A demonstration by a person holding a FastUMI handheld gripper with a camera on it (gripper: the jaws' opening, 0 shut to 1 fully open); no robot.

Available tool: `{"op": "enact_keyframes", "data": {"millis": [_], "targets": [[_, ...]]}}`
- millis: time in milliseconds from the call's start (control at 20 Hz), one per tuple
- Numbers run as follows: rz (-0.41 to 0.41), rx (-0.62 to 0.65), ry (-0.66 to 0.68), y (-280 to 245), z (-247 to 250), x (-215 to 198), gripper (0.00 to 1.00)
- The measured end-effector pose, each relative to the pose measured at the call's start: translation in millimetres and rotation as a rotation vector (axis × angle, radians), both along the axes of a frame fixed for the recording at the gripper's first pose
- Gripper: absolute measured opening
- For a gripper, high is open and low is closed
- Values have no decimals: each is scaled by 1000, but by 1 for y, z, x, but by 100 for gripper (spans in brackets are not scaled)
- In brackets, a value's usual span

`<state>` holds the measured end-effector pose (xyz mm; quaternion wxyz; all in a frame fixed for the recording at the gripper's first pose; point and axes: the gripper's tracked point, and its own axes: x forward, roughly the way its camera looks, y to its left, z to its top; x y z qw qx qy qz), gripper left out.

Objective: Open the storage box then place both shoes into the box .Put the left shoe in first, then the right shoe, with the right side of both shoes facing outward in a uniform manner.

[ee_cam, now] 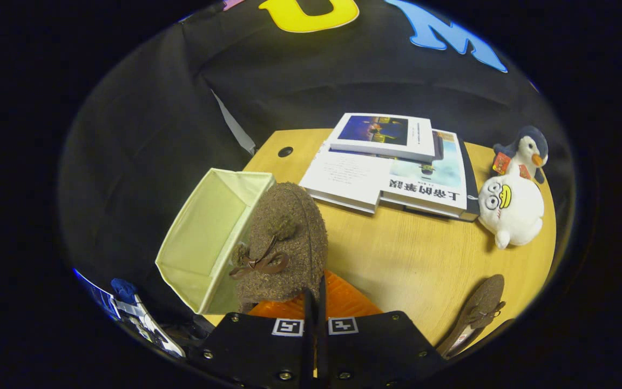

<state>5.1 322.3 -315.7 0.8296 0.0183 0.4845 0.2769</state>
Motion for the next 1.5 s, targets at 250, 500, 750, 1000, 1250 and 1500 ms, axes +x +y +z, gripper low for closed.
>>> {"op": "enact_keyframes", "data": {"millis": [250, 500, 750, 1000, 1250, 1500], "targets": [[61, 41, -4, 48, 40, 2, 2], [109, 37, 23, 97, 53, -2, 2], [123, 40, 85, 144, 43, -11, 2], [109, -19, 119, 170, 8, -14, 3], [101, -60, 139, 183, -17, -15, 2], [62, -37, 152, 193, -20, -14, 12]]}}
